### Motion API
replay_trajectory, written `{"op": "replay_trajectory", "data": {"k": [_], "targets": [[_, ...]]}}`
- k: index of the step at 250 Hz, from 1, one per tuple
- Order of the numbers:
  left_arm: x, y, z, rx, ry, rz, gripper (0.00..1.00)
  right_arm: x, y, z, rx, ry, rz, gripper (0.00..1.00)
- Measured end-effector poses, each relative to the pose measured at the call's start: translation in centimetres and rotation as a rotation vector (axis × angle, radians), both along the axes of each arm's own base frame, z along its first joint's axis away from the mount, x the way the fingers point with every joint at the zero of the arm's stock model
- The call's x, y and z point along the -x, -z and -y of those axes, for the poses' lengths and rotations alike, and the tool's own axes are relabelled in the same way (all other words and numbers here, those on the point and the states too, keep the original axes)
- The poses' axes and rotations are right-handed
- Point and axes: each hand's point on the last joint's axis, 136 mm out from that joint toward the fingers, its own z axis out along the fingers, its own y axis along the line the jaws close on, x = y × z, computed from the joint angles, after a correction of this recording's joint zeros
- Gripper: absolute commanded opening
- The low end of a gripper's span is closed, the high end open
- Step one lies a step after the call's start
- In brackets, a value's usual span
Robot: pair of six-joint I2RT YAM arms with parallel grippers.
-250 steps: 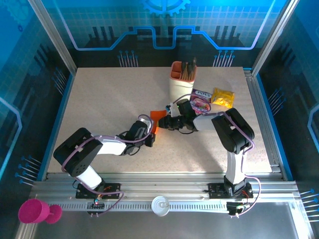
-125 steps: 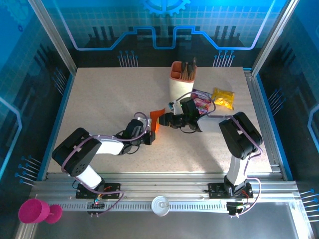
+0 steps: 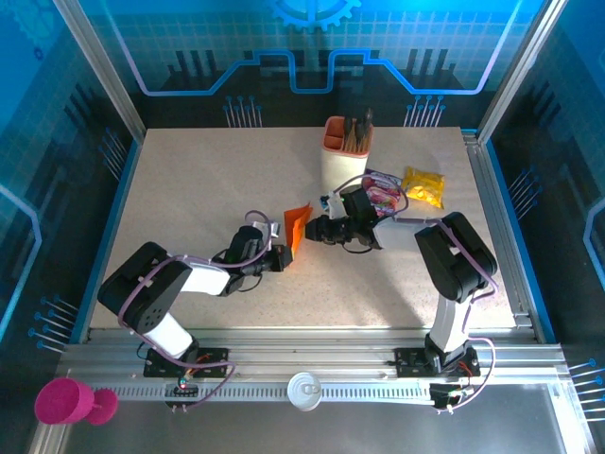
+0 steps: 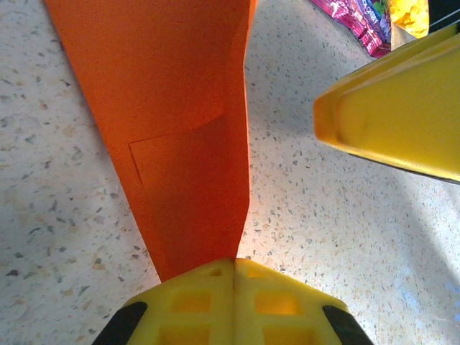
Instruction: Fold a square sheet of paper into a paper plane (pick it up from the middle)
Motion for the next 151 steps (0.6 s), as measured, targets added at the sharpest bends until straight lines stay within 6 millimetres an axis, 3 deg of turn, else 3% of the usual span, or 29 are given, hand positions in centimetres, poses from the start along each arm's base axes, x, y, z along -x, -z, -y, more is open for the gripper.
{"op": "replay_trajectory", "data": {"k": [151], "targets": [[0.4,1.7,-1.1,0.091,-0.05,-0.065,0.0,-0.4,2.0,-1.2,-0.034,-0.049,-0.011,0.13]]}}
